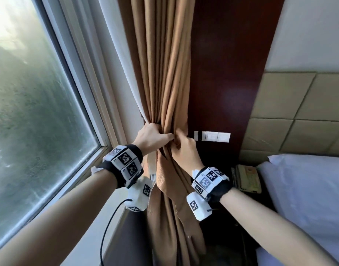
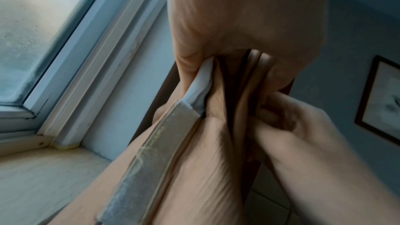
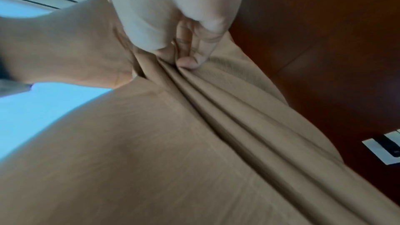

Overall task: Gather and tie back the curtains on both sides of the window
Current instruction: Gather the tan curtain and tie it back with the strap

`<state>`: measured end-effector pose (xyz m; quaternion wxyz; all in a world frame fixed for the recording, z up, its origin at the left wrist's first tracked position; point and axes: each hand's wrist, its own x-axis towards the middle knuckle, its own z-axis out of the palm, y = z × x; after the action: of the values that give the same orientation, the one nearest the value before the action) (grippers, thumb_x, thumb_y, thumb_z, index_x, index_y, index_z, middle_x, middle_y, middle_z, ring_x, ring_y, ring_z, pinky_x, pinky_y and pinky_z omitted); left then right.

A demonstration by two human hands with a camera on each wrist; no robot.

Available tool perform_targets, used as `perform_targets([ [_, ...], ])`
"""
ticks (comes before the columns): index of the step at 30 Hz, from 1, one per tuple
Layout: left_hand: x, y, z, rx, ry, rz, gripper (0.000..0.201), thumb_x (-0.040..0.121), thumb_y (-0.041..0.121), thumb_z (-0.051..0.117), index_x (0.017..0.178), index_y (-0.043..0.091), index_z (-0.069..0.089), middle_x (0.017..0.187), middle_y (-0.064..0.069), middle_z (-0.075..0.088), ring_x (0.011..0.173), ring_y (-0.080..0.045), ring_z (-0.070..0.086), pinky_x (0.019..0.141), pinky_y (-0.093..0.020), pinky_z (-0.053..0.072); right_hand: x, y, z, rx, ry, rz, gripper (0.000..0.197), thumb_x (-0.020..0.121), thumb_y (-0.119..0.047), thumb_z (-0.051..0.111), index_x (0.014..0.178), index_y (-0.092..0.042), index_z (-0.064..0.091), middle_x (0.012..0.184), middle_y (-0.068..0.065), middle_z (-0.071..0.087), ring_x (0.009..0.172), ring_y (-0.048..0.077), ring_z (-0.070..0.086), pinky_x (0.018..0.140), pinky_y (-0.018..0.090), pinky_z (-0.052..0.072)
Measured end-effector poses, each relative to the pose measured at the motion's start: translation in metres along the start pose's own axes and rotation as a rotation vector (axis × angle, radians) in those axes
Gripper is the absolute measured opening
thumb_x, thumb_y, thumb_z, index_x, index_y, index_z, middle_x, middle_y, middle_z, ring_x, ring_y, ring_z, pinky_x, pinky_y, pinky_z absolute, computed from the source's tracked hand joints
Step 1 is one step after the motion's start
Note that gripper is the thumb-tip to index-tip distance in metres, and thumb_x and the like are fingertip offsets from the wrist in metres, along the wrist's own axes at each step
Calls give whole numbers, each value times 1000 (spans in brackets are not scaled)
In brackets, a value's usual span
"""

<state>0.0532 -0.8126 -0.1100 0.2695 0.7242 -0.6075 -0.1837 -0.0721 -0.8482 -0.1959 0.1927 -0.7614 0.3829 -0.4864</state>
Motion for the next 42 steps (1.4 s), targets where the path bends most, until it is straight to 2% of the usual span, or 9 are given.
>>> perform_targets([
  [4, 0, 5, -4, -41, -16, -86, 82, 65, 82, 56, 96, 7, 62, 96, -8, 61, 86, -23, 61, 70, -33, 53, -10, -12, 2, 17, 44, -66, 21, 83, -5, 63, 104, -4, 67, 82, 12, 72, 72, 19, 64, 68, 11, 44],
  [9, 3, 2, -5, 129, 110, -76, 42, 90, 41, 53, 108, 3, 57, 111, -18, 61, 98, -35, 59, 83, -37, 53, 1, -5, -3, 118, -136, -125, 11, 85, -9, 65, 94, -9, 70, 83, -5, 70, 74, 3, 62, 73, 17, 48],
  [12, 5, -2, -12, 168, 79, -80, 32, 87, 32, 57, 101, 4, 57, 108, -18, 61, 96, -34, 59, 74, -32, 49, 16, 19, -18, 333, -338, 180, 25, 87, -2, 55, 102, -10, 74, 95, 3, 73, 87, 7, 66, 85, 16, 47],
  [15, 6, -6, -14, 189, 81, -71, 21, 83, 23, 57, 93, 5, 52, 102, -15, 57, 90, -32, 56, 72, -32, 48, 51, 56, -32, 387, -144, 439, 30, 83, 0, 50, 102, -6, 73, 89, 11, 71, 81, 12, 65, 77, 22, 44],
  [20, 9, -6, -5, 197, 103, -55, 18, 83, 22, 56, 93, 7, 52, 98, -11, 53, 91, -31, 54, 71, -30, 44, 117, 83, -15, 520, -349, 689, 72, 74, -25, 52, 144, -28, 37, 131, -1, 51, 120, 15, 45, 97, 39, 30],
  [23, 14, -7, -3, 213, 123, -58, 17, 84, 23, 57, 88, 9, 48, 101, -14, 54, 97, -33, 56, 70, -29, 41, 139, 87, 11, 596, -463, 715, 35, 91, -7, 32, 115, -21, 52, 109, 6, 53, 86, 15, 55, 74, 26, 44],
  [25, 18, -8, -1, 217, 137, -61, 16, 84, 22, 57, 87, 10, 46, 106, -16, 55, 99, -35, 56, 71, -30, 42, 143, 93, 27, 530, -455, 785, 21, 96, -17, 31, 92, -20, 51, 101, 8, 50, 73, 14, 50, 68, 28, 46],
  [32, 25, -22, -14, 227, 244, -132, 12, 83, 16, 54, 90, 6, 50, 110, -20, 52, 99, -39, 55, 80, -38, 50, 153, 118, 46, 266, -253, 477, 7, 91, -9, 59, 96, -12, 63, 81, 6, 63, 77, 18, 59, 63, 17, 47],
  [42, 47, -15, -1, 156, 310, -206, 10, 81, 13, 55, 86, 9, 47, 111, -20, 53, 98, -38, 55, 82, -41, 51, 55, 96, -17, -193, 62, 105, 9, 85, 1, 54, 92, -4, 52, 75, 16, 65, 71, 38, 62, 68, 40, 47],
])
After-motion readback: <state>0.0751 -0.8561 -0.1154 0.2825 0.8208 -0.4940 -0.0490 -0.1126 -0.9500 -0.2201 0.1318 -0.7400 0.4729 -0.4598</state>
